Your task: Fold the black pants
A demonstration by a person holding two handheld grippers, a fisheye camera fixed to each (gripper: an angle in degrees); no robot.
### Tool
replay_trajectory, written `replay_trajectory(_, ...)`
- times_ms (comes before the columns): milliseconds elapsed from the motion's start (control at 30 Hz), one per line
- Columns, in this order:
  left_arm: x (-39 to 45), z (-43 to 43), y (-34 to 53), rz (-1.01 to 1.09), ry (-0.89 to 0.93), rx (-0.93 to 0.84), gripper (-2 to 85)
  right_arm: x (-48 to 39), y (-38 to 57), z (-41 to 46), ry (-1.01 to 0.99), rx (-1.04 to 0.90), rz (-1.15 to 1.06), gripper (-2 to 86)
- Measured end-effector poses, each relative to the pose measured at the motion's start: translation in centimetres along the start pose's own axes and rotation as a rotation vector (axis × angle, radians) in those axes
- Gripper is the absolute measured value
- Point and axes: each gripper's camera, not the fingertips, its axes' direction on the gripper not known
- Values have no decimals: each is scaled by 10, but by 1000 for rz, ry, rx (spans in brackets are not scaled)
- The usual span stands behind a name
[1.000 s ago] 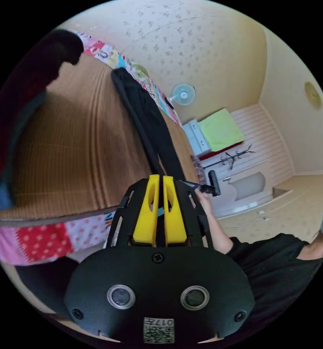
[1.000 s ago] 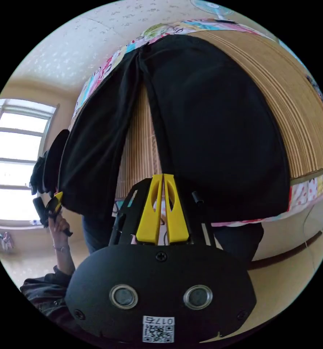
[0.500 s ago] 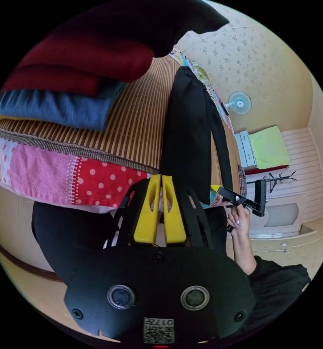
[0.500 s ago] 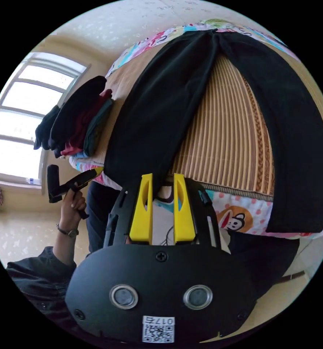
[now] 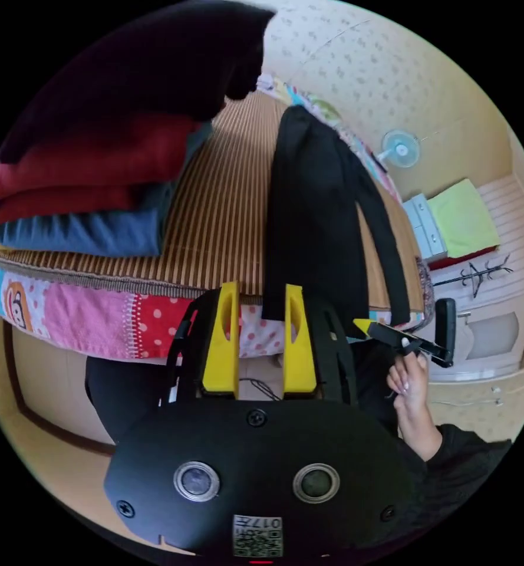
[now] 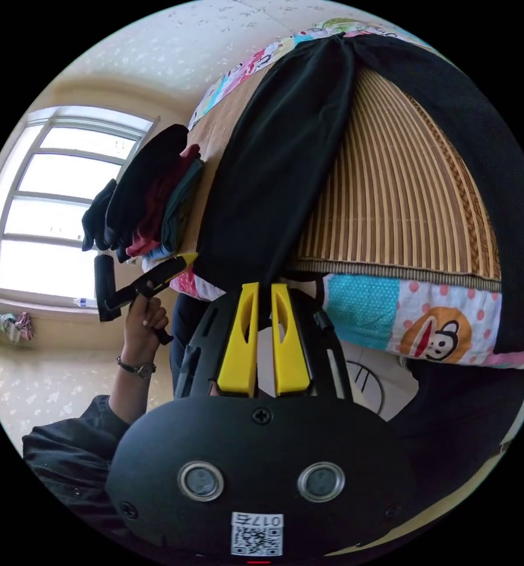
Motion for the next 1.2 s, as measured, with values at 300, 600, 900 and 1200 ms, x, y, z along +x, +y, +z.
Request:
replay_trajectory(300,26,23,61,191,-136,-346,-9,13,59,-94,38,72,-100,30)
replay_trajectory(600,13,1,94,111,235,-164,8,116,88,-203,-114,343,78,48)
replay_trajectory(900,55,10,92,213,198,-177,28,228,107,-303,101,514,351,98)
replay_trajectory(1200,70,7,92,231,283,-209,27,202,154,-353,-472,613,-43,32)
